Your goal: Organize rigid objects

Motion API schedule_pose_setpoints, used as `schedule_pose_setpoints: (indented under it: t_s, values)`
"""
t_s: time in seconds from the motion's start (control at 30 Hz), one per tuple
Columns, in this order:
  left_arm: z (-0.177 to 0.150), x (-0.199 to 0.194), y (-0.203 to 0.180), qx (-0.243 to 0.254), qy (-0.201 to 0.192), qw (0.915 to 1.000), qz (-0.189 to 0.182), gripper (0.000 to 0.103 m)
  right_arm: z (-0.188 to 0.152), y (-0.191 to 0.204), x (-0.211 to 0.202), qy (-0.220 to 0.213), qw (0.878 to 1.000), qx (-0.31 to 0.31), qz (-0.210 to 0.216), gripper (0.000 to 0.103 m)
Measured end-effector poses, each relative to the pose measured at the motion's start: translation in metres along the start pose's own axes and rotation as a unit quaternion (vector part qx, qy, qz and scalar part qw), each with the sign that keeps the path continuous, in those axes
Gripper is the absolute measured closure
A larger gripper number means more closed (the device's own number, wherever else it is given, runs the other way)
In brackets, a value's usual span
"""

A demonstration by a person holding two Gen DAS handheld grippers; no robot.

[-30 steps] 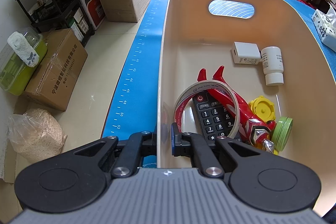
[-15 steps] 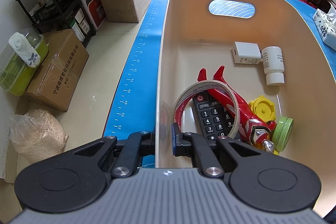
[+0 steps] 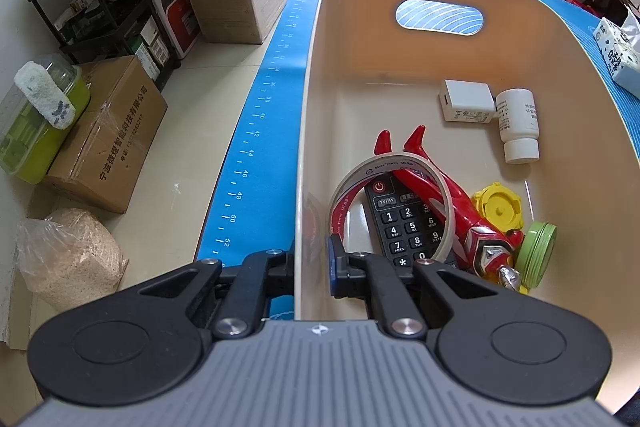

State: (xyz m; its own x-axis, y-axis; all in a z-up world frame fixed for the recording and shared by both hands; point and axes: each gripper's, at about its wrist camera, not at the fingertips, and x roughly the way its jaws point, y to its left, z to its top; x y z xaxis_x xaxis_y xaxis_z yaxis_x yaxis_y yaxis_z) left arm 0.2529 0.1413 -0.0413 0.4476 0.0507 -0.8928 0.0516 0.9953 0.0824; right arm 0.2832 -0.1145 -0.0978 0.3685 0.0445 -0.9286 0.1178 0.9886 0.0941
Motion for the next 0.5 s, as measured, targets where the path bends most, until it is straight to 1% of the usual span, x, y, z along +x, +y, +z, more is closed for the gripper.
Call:
schedule_pose_setpoints:
  t_s: [0.03, 0.1, 0.23, 0.3, 0.43, 0.5]
  values:
    - [0.0, 0.0, 0.0, 0.0, 0.0, 1.0, 0.0, 0.092, -0.001, 0.0, 0.0, -0.003, 1.0, -0.003, 0.001, 0.045]
    - [0.0, 0.0, 0.0, 0.0, 0.0, 1.0, -0.001, 0.092, -0.003, 0.0, 0.0, -0.006, 1.0, -0.011, 0.004, 0.045]
    - [0.0, 0.0, 0.001, -0.002, 0.0, 1.0, -0.004, 0.092, -0.006, 0.004, -0.004, -0.012, 0.999, -0.036, -0.004, 0.046]
    - [0.0, 0.0, 0.001, -0.002, 0.0, 1.0, -0.004, 0.092, -0.007, 0.007, -0.008, -0.025, 0.998, -0.053, -0.009, 0.048]
    - [-0.001, 0.0, 0.002, -0.003, -0.001, 1.0, -0.007, 0.092, -0.004, 0.006, -0.019, -0.055, 0.997, -0.052, -0.002, 0.049]
    - [-0.001, 0.0, 0.002, -0.003, -0.001, 1.0, -0.007, 0.092, -0.002, 0.004, -0.024, -0.071, 0.996, -0.05, -0.006, 0.049]
